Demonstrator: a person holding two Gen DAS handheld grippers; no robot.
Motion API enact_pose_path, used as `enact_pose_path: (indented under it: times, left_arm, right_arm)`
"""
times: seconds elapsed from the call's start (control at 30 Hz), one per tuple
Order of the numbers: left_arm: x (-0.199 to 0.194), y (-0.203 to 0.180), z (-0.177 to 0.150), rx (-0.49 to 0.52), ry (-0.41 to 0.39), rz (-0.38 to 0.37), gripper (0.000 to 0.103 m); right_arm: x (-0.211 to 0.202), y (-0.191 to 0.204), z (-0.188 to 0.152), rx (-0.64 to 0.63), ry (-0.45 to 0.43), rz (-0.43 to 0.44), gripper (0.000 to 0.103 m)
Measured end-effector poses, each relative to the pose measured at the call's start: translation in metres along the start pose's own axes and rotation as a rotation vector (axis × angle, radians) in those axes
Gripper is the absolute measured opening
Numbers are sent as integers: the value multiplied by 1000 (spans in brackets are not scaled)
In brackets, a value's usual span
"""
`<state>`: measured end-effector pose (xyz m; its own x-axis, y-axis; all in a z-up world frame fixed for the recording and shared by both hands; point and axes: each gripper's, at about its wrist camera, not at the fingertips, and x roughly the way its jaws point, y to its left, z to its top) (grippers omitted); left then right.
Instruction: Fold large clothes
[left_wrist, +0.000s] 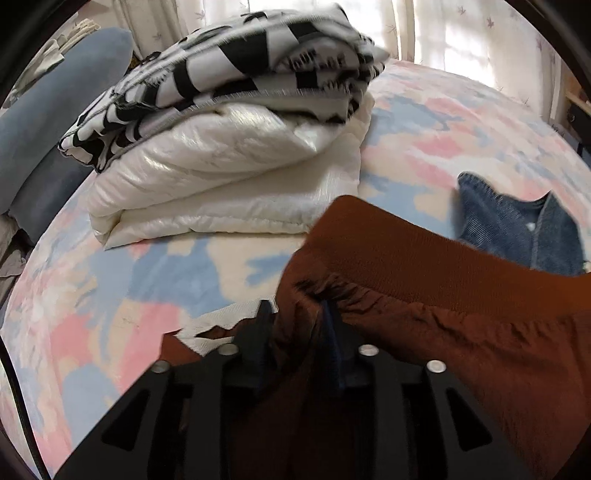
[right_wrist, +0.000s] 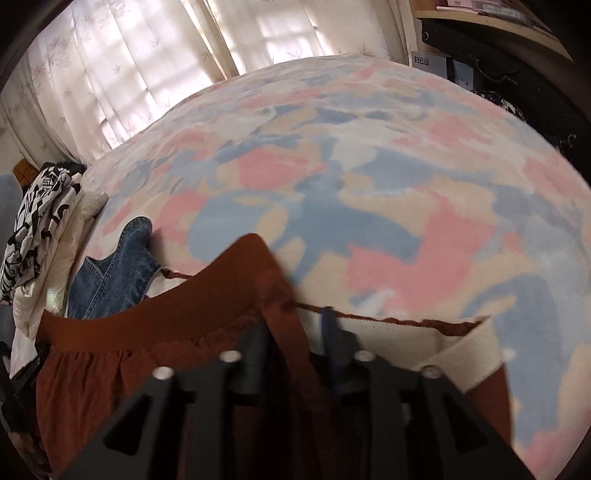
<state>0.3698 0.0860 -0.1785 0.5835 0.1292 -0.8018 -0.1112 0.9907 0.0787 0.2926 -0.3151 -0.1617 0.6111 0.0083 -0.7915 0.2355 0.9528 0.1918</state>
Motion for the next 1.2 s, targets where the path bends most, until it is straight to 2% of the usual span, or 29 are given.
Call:
enact_pose_path:
  times: [0.17,0.27,0.37,0.43,0.57,0.63,0.73,0.87,0.93,0.97,1.03,1.07,1.1,1.13,1.17,1.2]
  left_arm:
    - [-45,13,7,-46,-64,-76,32]
    - [-74,2,5,-6,-100,-161,32]
    - [-89,-25,-7,52,-85,-256,30]
    - [-88,-47,-17,91,-58,-303,25]
    - [-70,-83,-39,130,-20,-304,24]
    - [-50,-94,-49,137,0,-256,26]
    - [-35,-103,-58,186,-37,-185,31]
    - [-27,-106,-50,203,-17,-175,34]
    - [-23,-102,-45,220,-7,-204,38]
    - [-22,-98,-44,235,-5,-225,39]
    - [-21,-90,-41,250,-2,-265,43]
    - [-21,-83,-39,252,1,-292,44]
    - [-20,-78,-37,249,5,-311,46]
    - [-21,-72,-36,245,6,-326,47]
    - [-20,-68,-34,239,7,-338,47]
    - [-20,-63,-33,230,12,-359,48]
  right_arm:
    - [-54,12,3,0,-79,52,35]
    - [-72,37,-3,-56,-93,100,35]
    - [-75,70,-17,-110,-68,160,35]
    - [-70,91,-28,-146,-50,186,35]
    - [-40,130,-56,-217,12,206,35]
    - [-20,136,-65,-223,39,176,35]
    - [-2,131,-71,-218,34,147,35]
    - [-3,116,-67,-258,-5,136,33]
    - [-8,104,-65,-274,-27,109,42]
    - [-10,95,-62,-272,-37,95,53]
    - [-12,66,-56,-260,-78,-104,53]
    - [-11,44,-52,-241,-85,-148,53]
    - [-11,21,-50,-207,-80,-146,51]
    - [-11,2,-48,-168,-69,-104,45]
    - [-15,-21,-46,-116,-60,-48,26]
    - [-17,-31,-44,-108,-58,-56,5]
